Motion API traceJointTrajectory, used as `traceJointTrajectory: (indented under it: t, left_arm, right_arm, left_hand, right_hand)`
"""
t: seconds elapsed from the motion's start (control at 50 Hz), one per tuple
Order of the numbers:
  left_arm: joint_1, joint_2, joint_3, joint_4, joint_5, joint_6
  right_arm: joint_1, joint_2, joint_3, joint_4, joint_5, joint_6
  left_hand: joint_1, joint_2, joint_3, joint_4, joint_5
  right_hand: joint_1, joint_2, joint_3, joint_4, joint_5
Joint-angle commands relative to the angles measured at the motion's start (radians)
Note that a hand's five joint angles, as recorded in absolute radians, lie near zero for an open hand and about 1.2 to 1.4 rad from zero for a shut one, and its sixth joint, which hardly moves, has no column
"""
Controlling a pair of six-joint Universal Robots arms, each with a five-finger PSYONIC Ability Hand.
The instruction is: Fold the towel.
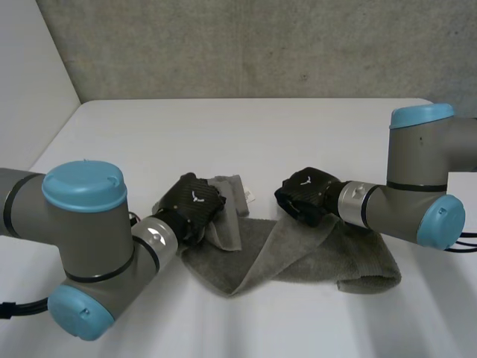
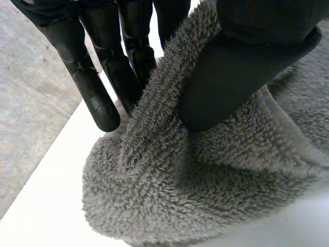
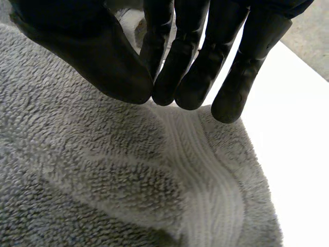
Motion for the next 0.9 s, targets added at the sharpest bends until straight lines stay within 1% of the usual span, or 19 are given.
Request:
traceJointTrajectory:
  t: [0.02,0.08,0.14,0.16,0.18,0.2,0.22,0.24,0.28,0.38,0.52,0.58,0.62,0.64,0.66,0.68,0.7,0.72,0.9]
  left_arm:
    - [0.014,0.002,0.058,0.001,-0.009,-0.008]
    - [0.022,0.006,0.084,0.002,-0.016,-0.03]
    - [0.026,0.02,0.099,0.002,-0.061,-0.105]
    - [0.033,0.025,0.101,0.001,-0.094,-0.158]
    - [0.033,0.025,0.101,0.001,-0.094,-0.159]
    - [0.039,0.032,0.101,-0.002,-0.125,-0.216]
    - [0.045,0.043,0.095,-0.004,-0.146,-0.276]
    - [0.045,0.043,0.095,-0.004,-0.147,-0.277]
    - [0.048,0.052,0.081,-0.005,-0.159,-0.364]
    - [0.049,0.058,0.054,-0.007,-0.163,-0.421]
    - [0.053,0.077,0.029,-0.007,-0.165,-0.429]
    - [0.056,0.083,0.029,-0.005,-0.17,-0.43]
    - [0.057,0.084,0.03,-0.005,-0.171,-0.43]
    - [0.063,0.084,0.03,-0.002,-0.17,-0.43]
    - [0.072,0.084,0.033,0.001,-0.168,-0.43]
    - [0.072,0.084,0.033,0.001,-0.168,-0.43]
    - [0.085,0.084,0.04,0.002,-0.168,-0.43]
    - [0.085,0.084,0.04,0.002,-0.168,-0.43]
    - [0.114,0.064,0.122,0.008,-0.183,-0.442]
  right_arm:
    - [-0.003,-0.022,-0.02,-0.004,0.003,0.046]
    - [-0.009,-0.054,-0.014,-0.005,-0.006,0.097]
    - [-0.009,-0.069,0.0,-0.011,-0.009,0.105]
    - [-0.011,-0.083,0.017,-0.01,-0.014,0.106]
    - [-0.007,-0.089,0.035,-0.011,-0.015,0.106]
    - [-0.007,-0.089,0.036,-0.011,-0.015,0.106]
    - [-0.004,-0.091,0.057,-0.013,-0.017,0.103]
    - [0.0,-0.089,0.071,-0.014,-0.015,0.103]
    - [0.003,-0.086,0.077,-0.014,-0.015,0.108]
    - [0.032,-0.042,0.072,-0.023,-0.017,0.126]
    - [0.072,0.021,0.043,-0.033,-0.015,0.132]
    - [0.071,0.023,0.043,-0.033,-0.015,0.132]
    - [0.072,0.023,0.042,-0.033,-0.015,0.131]
    - [0.072,0.023,0.042,-0.033,-0.015,0.131]
    - [0.072,0.023,0.036,-0.033,-0.015,0.131]
    - [0.072,0.023,0.036,-0.033,-0.015,0.131]
    - [0.072,0.023,0.026,-0.033,-0.012,0.129]
    - [0.072,0.02,0.016,-0.033,-0.006,0.131]
    - [0.072,-0.028,-0.026,-0.049,0.014,0.134]
  left_hand:
    - [0.236,0.194,0.197,0.193,0.221]
    - [0.236,0.194,0.197,0.193,0.221]
    - [0.236,0.194,0.197,0.193,0.221]
    - [0.236,0.194,0.197,0.193,0.221]
    - [0.236,0.194,0.197,0.193,0.221]
    - [0.236,0.194,0.197,0.193,0.221]
    - [0.236,0.194,0.197,0.193,0.221]
    - [0.236,0.194,0.197,0.193,0.221]
    - [0.236,0.194,0.197,0.193,0.221]
    - [0.236,0.194,0.197,0.193,0.221]
    - [0.236,0.194,0.197,0.193,0.221]
    - [0.236,0.194,0.197,0.193,0.221]
    - [0.236,0.194,0.197,0.193,0.221]
    - [0.236,0.194,0.197,0.193,0.221]
    - [0.236,0.194,0.197,0.193,0.221]
    - [0.236,0.194,0.197,0.193,0.221]
    - [0.236,0.194,0.197,0.193,0.221]
    - [0.236,0.194,0.197,0.193,0.221]
    - [0.236,0.194,0.197,0.193,0.221]
  right_hand:
    - [0.06,0.068,0.063,0.067,0.052]
    - [0.06,0.068,0.063,0.067,0.052]
    - [0.06,0.068,0.063,0.067,0.052]
    - [0.06,0.068,0.063,0.067,0.052]
    - [-0.157,-0.149,-0.154,-0.149,-0.165]
    - [-0.159,-0.152,-0.157,-0.152,-0.167]
    - [-0.642,-0.634,-0.639,-0.634,-0.649]
    - [-0.844,-0.837,-0.842,-0.837,-0.852]
    - [-0.858,-0.85,-0.855,-0.85,-0.866]
    - [-0.881,-0.874,-0.879,-0.874,-0.889]
    - [-0.837,-0.83,-0.835,-0.83,-0.845]
    - [-0.723,-0.715,-0.72,-0.715,-0.731]
    - [-0.492,-0.485,-0.49,-0.485,-0.5]
    - [-0.491,-0.483,-0.488,-0.483,-0.499]
    - [-0.267,-0.26,-0.265,-0.26,-0.275]
    - [-0.265,-0.257,-0.262,-0.257,-0.273]
    - [0.0,0.007,0.002,0.007,-0.008]
    - [0.059,0.067,0.062,0.067,0.052]
    - [0.06,0.068,0.063,0.067,0.052]
